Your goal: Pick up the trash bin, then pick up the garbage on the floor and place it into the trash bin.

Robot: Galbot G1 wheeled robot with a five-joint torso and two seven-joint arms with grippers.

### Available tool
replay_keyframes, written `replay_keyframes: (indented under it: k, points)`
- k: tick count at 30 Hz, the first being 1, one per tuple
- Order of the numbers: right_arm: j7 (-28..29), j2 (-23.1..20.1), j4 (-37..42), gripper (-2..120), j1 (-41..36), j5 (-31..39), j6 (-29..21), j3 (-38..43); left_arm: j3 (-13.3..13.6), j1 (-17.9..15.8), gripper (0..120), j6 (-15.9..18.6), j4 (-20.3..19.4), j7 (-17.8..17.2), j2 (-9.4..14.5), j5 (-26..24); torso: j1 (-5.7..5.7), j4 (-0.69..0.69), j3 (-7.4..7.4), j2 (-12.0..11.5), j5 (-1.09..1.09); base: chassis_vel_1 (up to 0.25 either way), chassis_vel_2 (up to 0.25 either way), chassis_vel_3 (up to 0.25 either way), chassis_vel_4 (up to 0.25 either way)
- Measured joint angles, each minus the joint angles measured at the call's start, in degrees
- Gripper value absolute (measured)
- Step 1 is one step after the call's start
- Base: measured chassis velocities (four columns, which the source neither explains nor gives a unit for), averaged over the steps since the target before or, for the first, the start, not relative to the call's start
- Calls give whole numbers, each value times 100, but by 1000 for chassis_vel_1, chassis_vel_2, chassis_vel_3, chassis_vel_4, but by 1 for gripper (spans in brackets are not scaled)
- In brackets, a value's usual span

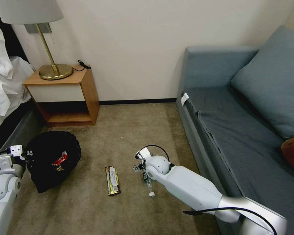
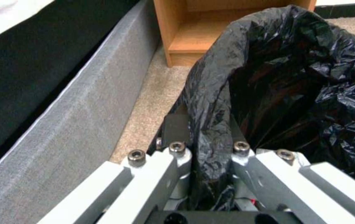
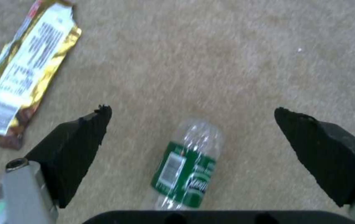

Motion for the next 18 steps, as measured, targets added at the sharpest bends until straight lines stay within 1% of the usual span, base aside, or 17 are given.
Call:
replay_keyframes:
  k: [4, 10, 12, 18]
  points:
    - [0, 0, -22, 100, -94, -52, 8, -17, 9, -12, 4, 0, 4, 0, -5, 10, 0, 0, 0, 0, 1, 0, 0, 0, 0]
    - [-88, 122, -332, 100, -173, -251, 21, -49, 21, -23, 4, 0, 27, 2, -10, 21, 0, 0, 0, 0, 1, 0, 0, 0, 0]
    - [-181, 217, -609, 100, -176, -375, 26, -23, 21, -25, 4, 0, 31, 2, -14, 21, 0, 1, 0, 0, 0, 0, 0, 0, 0]
    - [-399, 353, -1054, 100, -183, -637, 32, 2, 20, -39, 4, -4, 85, 3, -40, 33, 0, 1, 0, 0, 2, 0, 0, 0, 0]
